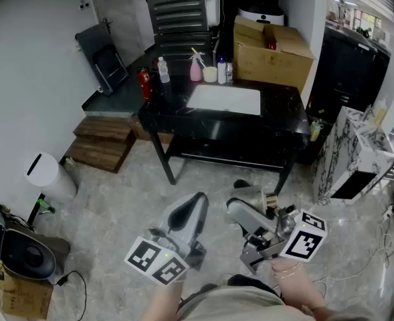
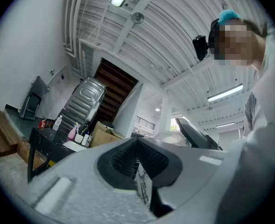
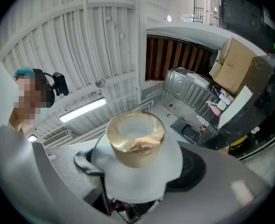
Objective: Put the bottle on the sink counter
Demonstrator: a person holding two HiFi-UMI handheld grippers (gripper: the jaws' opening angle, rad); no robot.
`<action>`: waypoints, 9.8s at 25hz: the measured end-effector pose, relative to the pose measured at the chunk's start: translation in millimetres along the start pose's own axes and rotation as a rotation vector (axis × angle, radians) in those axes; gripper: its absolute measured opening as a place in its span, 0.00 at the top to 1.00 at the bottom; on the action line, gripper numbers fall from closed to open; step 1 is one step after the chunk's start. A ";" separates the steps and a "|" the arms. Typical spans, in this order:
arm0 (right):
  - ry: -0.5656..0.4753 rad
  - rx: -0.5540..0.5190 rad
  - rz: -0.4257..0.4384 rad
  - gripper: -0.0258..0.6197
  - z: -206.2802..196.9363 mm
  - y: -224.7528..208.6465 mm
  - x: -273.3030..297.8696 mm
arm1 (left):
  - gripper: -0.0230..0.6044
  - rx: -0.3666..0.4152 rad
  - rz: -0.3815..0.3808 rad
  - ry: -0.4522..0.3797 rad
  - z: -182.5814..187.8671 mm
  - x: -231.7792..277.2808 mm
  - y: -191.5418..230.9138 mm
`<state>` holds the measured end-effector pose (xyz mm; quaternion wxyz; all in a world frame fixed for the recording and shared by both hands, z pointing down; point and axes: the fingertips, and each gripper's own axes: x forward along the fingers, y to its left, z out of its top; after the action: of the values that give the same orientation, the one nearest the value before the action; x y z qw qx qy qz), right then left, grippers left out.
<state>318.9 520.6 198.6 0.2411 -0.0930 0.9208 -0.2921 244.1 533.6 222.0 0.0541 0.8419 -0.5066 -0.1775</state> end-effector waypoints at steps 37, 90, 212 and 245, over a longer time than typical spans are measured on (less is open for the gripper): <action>0.123 -0.121 -0.068 0.43 -1.6 -98.8 39.0 | 0.95 0.037 0.096 0.055 -41.2 56.5 69.7; 0.143 -0.234 -0.190 0.43 61.6 -429.9 392.0 | 0.95 -0.130 0.021 0.063 2.2 290.4 486.2; 0.762 -0.437 -0.807 0.43 18.3 -974.0 637.1 | 0.95 -0.298 0.023 0.454 -132.4 573.5 924.9; 0.726 -0.620 -0.795 0.42 37.1 -926.7 628.4 | 0.95 -0.273 0.050 0.425 -113.9 548.6 888.5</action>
<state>-178.9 -446.4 467.2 -0.2528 -0.3894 0.8810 -0.0916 -224.2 -382.2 434.9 0.2769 0.8324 -0.4761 -0.0619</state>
